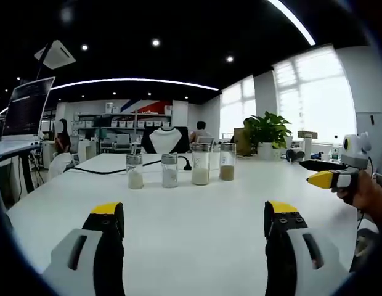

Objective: Rotate the seasoning bottle until the label or dispensing opening points toward the visible target arrow and the bottle remains upright within the marked orientation range

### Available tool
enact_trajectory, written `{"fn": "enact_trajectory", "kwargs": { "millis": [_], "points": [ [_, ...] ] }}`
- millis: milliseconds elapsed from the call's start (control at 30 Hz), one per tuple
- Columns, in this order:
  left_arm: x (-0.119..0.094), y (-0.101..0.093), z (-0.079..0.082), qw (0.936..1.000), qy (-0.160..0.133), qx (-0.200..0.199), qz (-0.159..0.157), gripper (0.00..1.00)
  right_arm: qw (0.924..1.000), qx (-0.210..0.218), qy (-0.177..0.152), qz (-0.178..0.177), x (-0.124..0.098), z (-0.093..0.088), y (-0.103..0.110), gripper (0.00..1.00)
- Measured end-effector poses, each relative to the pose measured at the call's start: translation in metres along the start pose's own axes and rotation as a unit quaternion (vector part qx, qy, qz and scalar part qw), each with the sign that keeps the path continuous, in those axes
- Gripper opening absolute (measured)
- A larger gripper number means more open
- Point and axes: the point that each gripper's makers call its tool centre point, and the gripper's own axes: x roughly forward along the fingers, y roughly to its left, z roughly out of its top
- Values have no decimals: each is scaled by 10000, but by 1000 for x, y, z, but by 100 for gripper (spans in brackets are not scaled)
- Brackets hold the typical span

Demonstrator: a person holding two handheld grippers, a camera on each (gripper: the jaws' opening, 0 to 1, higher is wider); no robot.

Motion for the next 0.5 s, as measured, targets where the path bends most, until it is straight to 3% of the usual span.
{"fn": "enact_trajectory", "kwargs": {
  "millis": [500],
  "points": [
    [4, 1, 3, 9999, -107, 7, -49, 100, 9999, 67, -87, -4, -1, 2, -1, 99]
  ]
}}
